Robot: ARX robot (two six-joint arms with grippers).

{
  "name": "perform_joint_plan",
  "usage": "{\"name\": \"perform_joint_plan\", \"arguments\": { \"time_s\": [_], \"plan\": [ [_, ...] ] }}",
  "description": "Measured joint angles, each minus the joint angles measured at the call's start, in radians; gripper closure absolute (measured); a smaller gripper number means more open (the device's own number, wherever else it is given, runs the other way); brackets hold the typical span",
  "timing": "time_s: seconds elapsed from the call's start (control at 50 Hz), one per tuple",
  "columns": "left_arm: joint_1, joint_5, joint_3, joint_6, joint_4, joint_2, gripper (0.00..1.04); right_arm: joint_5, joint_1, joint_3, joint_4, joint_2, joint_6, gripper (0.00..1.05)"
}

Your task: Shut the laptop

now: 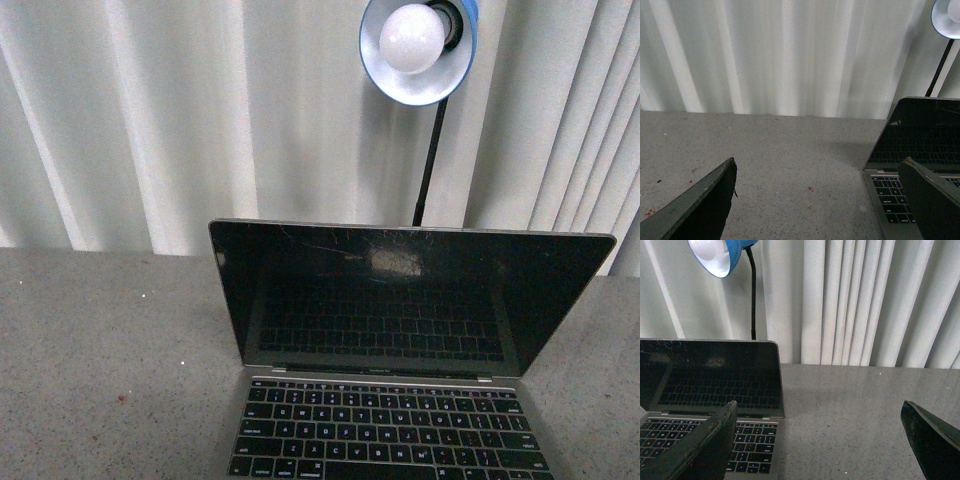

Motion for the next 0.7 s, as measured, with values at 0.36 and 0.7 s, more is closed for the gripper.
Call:
{"name": "perform_joint_plan", "arguments": {
  "time_s": [0.36, 0.7],
  "plan": [
    [-0.15, -0.523, 0.063, -0.143, -0.058, 0.288, 0.07, 0.05, -0.002, 0.05, 0.12, 0.27, 0.066, 0.07],
    [-0.087, -0.299, 0.252, 0.051, 0.566, 0.953, 0.07, -0.066, -0.152, 0.241, 0.648, 0.916, -0.069, 0.07]
  ]
}}
